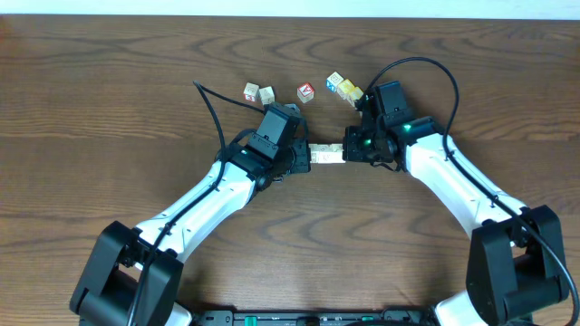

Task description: Lift 3 blocks

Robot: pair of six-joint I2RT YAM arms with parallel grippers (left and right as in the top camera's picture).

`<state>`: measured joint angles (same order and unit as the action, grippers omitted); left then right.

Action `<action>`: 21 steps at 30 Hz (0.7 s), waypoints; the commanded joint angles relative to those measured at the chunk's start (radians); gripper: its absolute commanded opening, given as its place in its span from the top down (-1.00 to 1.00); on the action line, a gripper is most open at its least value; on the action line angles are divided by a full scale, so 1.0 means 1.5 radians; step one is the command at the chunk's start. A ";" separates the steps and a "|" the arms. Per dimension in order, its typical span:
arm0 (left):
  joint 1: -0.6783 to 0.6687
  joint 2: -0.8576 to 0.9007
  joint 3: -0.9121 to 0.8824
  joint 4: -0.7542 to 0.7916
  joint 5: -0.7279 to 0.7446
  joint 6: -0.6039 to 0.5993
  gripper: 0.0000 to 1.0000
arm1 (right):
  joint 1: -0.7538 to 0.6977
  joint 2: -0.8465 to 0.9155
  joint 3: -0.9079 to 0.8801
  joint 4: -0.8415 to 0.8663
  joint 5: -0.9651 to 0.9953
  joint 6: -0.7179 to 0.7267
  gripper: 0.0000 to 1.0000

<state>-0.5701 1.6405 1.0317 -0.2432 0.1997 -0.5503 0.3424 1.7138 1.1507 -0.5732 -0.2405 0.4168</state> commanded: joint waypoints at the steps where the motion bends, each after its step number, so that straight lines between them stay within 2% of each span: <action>1: -0.017 -0.015 0.013 0.014 0.073 -0.005 0.86 | 0.022 -0.036 0.020 0.006 -0.127 0.016 0.98; 21: -0.017 -0.029 0.013 0.015 0.088 -0.006 0.87 | 0.022 -0.050 0.020 -0.019 -0.137 0.021 0.98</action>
<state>-0.5701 1.6394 1.0317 -0.2516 0.2073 -0.5537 0.3424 1.6577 1.1511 -0.6067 -0.2432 0.4343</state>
